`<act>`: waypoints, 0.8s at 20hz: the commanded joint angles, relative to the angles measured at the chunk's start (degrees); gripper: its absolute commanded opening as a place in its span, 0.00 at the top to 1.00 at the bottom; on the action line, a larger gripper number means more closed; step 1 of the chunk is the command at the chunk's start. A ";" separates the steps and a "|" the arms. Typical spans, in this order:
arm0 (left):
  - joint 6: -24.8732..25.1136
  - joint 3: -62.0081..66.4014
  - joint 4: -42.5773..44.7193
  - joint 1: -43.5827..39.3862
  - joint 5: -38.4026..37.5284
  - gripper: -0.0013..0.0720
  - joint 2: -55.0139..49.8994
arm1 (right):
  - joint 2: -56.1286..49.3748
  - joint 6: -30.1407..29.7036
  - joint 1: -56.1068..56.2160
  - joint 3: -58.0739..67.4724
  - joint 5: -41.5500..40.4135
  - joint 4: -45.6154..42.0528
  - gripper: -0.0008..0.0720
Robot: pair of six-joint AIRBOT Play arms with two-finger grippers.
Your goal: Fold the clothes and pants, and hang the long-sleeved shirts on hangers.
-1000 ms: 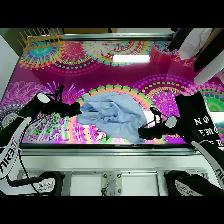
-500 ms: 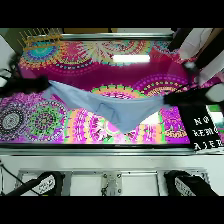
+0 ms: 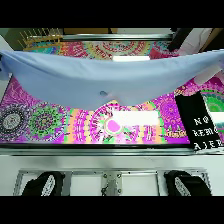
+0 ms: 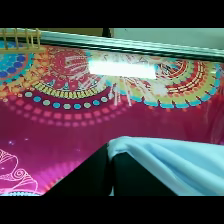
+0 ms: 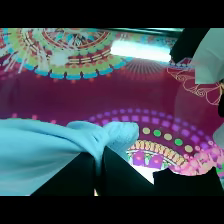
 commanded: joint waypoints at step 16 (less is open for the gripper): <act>0.50 -30.45 10.36 -16.33 7.48 0.97 -18.23 | -33.83 6.64 -0.46 -8.66 1.81 -0.17 0.31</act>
